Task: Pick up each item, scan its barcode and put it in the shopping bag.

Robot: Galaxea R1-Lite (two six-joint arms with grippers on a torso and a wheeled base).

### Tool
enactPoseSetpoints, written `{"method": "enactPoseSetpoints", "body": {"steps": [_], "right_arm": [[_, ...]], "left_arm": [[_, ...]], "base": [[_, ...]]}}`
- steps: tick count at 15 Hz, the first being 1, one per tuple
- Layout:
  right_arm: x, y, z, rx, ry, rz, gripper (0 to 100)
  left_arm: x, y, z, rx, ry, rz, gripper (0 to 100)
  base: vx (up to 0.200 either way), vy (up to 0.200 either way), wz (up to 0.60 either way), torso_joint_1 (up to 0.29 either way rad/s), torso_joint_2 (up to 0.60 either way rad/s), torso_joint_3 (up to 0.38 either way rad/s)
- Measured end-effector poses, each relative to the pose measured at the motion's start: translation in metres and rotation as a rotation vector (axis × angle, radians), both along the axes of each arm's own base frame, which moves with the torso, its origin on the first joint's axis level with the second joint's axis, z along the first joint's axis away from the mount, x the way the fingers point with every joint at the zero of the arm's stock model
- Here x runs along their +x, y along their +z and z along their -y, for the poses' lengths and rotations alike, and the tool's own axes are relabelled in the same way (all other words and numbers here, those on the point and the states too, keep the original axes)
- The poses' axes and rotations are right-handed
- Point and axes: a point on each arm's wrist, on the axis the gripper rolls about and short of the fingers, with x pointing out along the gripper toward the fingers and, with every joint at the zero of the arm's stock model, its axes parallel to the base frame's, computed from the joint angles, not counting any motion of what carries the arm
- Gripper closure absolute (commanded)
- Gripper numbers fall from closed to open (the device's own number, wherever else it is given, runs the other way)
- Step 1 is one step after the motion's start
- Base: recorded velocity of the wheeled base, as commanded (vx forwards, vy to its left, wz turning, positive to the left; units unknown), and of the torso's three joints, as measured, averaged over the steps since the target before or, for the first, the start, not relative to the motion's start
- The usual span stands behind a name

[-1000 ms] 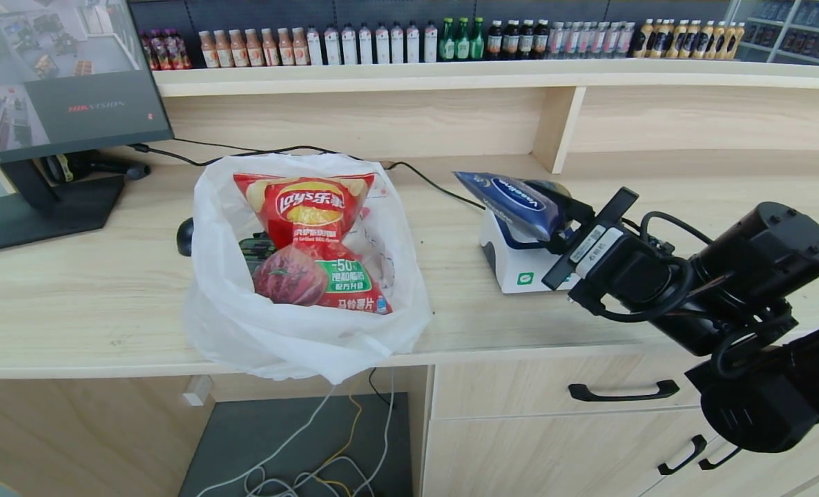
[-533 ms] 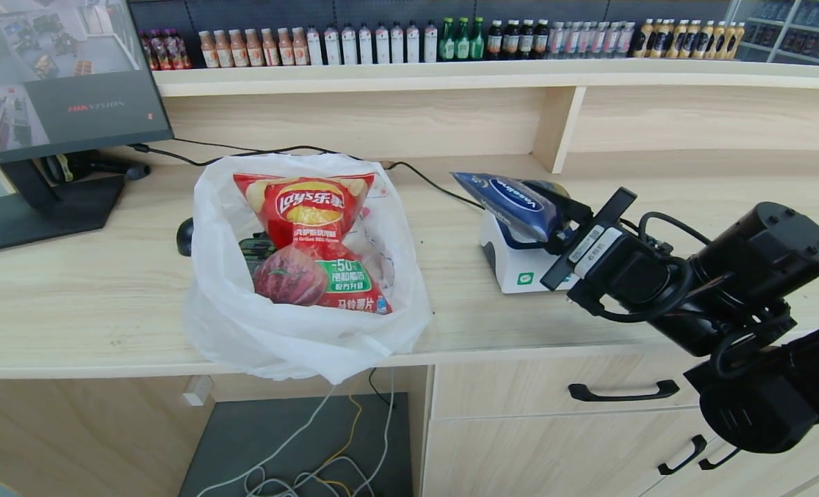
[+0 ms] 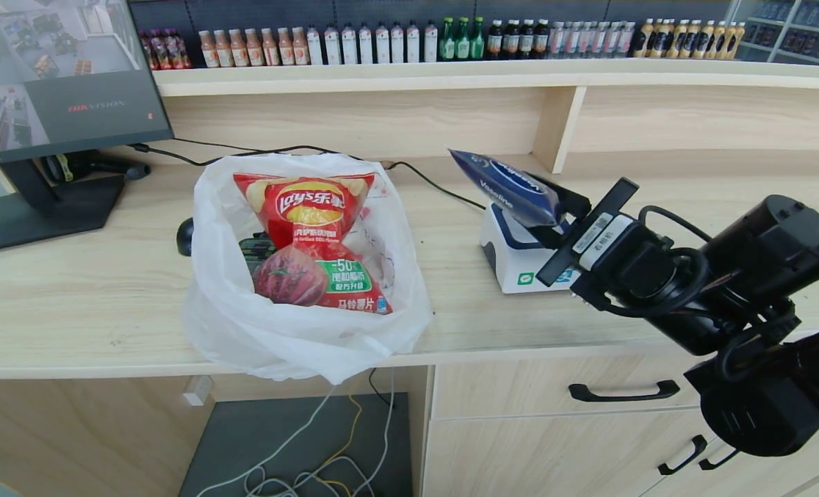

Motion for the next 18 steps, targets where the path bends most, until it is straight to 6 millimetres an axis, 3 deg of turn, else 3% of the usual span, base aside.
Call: {"method": "enactPoseSetpoints", "body": {"steps": [5,12,15,18], "right_arm": [[-0.013,0.032,0.000,0.144,0.026,0.006,100],[-0.038,0.054,0.005,0.558,0.044,-0.226,100],[-0.048,0.053,0.010,0.592,0.076,-0.270,100],[-0.061,0.036,0.020,0.666,0.129,-0.432,100]], "left_arm": [[0.000,0.000,0.000,0.000,0.000,0.000,0],[0.000,0.000,0.000,0.000,0.000,0.001,0],[0.000,0.000,0.000,0.000,0.000,0.000,0],[0.000,0.000,0.000,0.004,0.000,0.000,0]], "base": [[0.000,0.000,0.00,0.000,0.00,0.000],[0.000,0.000,0.00,0.000,0.00,0.000],[0.000,0.000,0.00,0.000,0.00,0.000],[0.000,0.000,0.00,0.000,0.00,0.000]]}}
